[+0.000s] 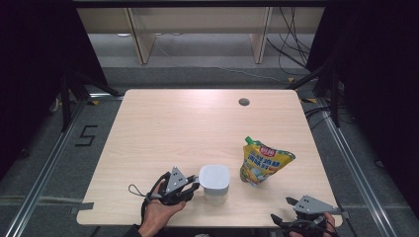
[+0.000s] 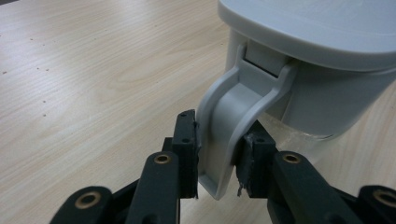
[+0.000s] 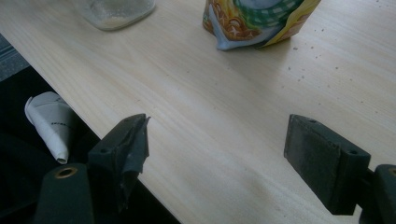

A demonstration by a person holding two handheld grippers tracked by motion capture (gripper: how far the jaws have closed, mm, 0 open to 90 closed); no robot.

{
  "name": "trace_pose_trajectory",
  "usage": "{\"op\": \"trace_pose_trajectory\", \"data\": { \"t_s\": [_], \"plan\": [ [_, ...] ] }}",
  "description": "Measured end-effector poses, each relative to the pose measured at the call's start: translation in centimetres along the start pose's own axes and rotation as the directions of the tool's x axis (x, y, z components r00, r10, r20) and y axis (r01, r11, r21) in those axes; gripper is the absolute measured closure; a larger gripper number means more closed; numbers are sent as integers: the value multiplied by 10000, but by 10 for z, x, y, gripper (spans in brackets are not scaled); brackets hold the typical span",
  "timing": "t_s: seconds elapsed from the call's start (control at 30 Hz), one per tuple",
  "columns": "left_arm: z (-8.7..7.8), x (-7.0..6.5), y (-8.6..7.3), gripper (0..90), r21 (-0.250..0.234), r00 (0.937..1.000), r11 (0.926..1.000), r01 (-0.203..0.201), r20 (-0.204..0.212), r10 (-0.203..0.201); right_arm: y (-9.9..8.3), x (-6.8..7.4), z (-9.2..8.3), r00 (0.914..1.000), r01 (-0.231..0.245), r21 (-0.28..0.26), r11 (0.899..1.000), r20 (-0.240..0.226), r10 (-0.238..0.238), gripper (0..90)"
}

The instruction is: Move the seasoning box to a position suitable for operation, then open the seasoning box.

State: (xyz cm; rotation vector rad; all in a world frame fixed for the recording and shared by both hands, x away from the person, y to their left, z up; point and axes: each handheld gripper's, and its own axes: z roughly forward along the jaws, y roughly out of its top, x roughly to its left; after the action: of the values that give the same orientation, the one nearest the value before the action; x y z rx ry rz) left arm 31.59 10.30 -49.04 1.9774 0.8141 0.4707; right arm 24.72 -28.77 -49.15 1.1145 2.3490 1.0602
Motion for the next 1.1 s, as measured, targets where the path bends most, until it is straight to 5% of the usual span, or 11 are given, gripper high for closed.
{"op": "trace_pose_trajectory", "data": {
  "t_s": [0.27, 0.37, 0.47, 0.67, 0.8, 0.87, 0.9, 1.1],
  "plan": [
    [-3, -7, -2, 703, -22, 9997, 9998, 210, 145, -209, -1, -3, 1, 9999, 141, -31, 9999, -9, -141, 228],
    [-5, -7, -2, 701, 79, 9999, 10000, -18, 108, 17, -1, -2, 1, 9999, -26, -74, 10000, -106, 25, 227],
    [-5, -8, -3, 698, -13, 9995, 9997, 237, 219, -237, -1, -4, 1, 9998, 162, -90, 9998, -79, -163, 227],
    [-8, -9, -3, 691, 87, 9997, 10000, 48, 249, -50, -2, -4, 0, 9999, 123, -61, 9999, -76, -123, 226],
    [-15, -5, -3, 553, 133, 9989, 9998, 128, 446, -134, -2, -2, 1, 10000, 7, -62, 10000, -97, -8, 226],
    [-20, -4, -3, 478, 94, 9993, 9996, -258, 267, 255, -1, -4, 1, 9997, 235, -115, 9997, -44, -236, 225],
    [-23, -4, -2, 439, 110, 9991, 9997, -199, 370, 195, -2, -2, 2, 9998, -22, -37, 10000, -221, 21, 225],
    [-33, -7, -1, 314, 130, 9979, 9996, 257, 583, -264, -1, -3, 1, 9994, 195, -12, 9998, -278, -195, 224]
  ]
}}
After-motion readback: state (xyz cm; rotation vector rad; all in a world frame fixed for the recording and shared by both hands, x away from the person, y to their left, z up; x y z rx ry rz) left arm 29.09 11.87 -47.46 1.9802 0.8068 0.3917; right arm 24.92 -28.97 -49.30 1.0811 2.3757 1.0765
